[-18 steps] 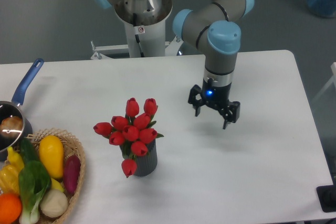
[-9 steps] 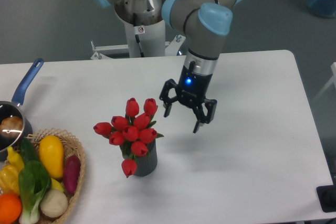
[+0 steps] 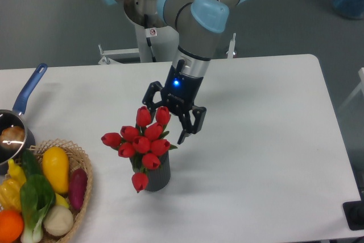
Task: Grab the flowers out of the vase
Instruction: 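Lower the gripper around the tulip stems and close it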
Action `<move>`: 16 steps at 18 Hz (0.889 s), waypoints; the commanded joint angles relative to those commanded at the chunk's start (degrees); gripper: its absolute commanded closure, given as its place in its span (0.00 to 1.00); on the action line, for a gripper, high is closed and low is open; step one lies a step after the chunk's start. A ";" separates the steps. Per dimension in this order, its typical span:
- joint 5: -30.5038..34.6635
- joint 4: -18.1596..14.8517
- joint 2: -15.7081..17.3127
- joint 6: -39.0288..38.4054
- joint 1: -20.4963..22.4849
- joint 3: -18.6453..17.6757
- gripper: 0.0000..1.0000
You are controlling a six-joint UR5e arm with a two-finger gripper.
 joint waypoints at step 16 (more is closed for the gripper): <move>-15.74 0.00 -4.66 -0.87 4.48 1.23 1.00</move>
